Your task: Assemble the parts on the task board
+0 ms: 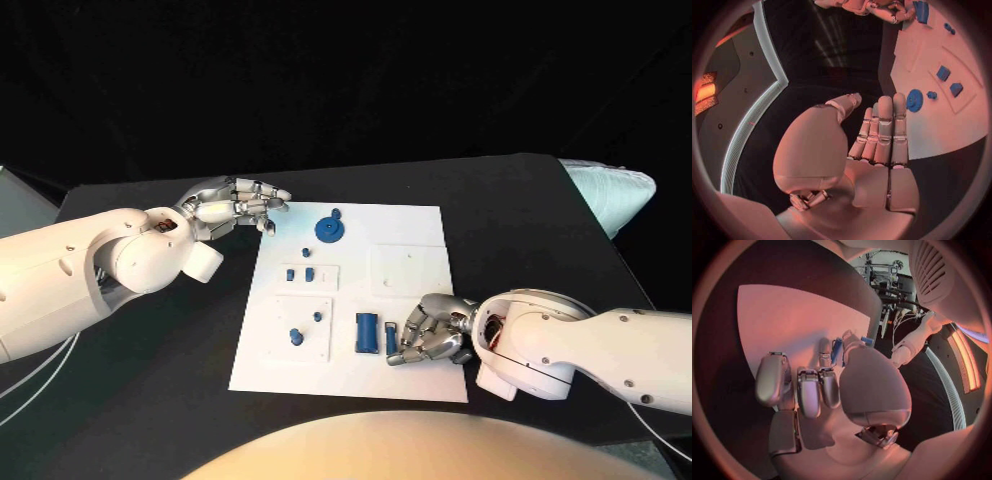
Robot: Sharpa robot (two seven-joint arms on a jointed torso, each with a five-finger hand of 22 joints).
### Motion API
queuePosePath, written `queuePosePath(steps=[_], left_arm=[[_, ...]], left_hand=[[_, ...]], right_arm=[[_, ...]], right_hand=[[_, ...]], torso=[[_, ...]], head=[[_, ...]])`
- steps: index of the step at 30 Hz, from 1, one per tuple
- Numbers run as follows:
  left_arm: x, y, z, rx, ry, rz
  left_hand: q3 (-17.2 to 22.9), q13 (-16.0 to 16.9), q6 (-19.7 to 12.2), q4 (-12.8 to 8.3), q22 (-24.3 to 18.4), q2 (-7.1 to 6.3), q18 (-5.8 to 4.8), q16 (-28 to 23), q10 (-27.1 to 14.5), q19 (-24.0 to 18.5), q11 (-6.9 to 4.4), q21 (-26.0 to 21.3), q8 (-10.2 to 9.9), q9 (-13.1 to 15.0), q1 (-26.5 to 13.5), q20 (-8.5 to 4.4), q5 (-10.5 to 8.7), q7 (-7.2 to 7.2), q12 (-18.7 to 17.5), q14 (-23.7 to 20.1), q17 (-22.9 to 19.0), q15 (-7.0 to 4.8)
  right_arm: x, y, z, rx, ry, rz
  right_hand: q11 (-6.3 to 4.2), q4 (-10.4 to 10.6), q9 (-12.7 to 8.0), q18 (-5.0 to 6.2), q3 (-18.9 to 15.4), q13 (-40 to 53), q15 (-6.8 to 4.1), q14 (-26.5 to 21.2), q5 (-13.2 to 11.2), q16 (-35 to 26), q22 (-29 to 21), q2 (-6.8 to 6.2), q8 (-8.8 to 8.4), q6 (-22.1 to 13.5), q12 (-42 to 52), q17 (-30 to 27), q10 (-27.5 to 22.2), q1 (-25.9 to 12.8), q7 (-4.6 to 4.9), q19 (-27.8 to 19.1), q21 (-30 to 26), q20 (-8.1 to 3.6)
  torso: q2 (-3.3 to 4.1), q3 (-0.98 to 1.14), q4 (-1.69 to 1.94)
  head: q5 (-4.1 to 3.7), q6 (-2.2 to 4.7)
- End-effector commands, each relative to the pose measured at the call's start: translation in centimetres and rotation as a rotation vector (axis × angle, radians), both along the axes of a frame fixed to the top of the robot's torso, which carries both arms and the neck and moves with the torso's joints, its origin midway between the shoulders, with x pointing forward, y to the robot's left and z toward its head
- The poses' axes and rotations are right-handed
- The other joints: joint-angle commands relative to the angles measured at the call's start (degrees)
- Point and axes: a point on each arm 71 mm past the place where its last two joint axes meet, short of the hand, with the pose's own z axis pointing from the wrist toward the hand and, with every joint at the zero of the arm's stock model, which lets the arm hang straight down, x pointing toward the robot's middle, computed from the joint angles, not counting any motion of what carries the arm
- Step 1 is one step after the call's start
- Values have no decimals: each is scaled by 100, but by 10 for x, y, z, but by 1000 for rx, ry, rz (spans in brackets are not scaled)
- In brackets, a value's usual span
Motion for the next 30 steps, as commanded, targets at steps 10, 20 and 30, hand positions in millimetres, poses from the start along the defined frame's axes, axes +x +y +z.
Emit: queuePosePath(steps=[10, 20, 30], left_arm=[[-1, -2, -1, -2, 12, -31], [-1, -2, -2, 1, 16, -36], [-1, -2, -2, 2, 16, -37]], left_hand=[[-5, -8, -31, 42, -9, 59, 33, 41, -31, 4, -1, -24, 43, -6, -11, 42, -7, 165, 45, -30, 1, -11], [-2, -8, -33, 39, -9, 60, 33, 41, -33, 4, -2, -25, 46, -7, -5, 41, -4, 164, 46, -31, 1, -12], [-2, -8, -33, 39, -9, 60, 33, 41, -33, 4, -2, -25, 46, -7, -5, 41, -4, 164, 46, -31, 1, -12]], right_arm=[[2, -4, -3, -24, 6, -40], [5, -6, -2, -53, -31, -44], [7, -4, -2, -69, -59, -32]], right_hand=[[-53, 15, -20, -63, -203, 1398, -35, 608, 282, 19, 902, 385, 9, 11, 30, 1510, 487, -451, -35, 104, 32, -16], [-62, -37, -23, -66, -205, 1402, -42, 608, 296, 19, 912, 417, 12, -2, 37, 1510, 491, -304, -46, 110, 41, -22], [-63, -76, -35, -66, -201, 1403, -45, 608, 147, 19, 922, 382, 6, -10, 38, 1510, 492, -1, -45, 113, 36, -26]], torso=[[-5, 0, -2], [-1, 4, -1], [-3, 2, 3]], head=[[3, 1], [-5, 1], [-6, 1]])
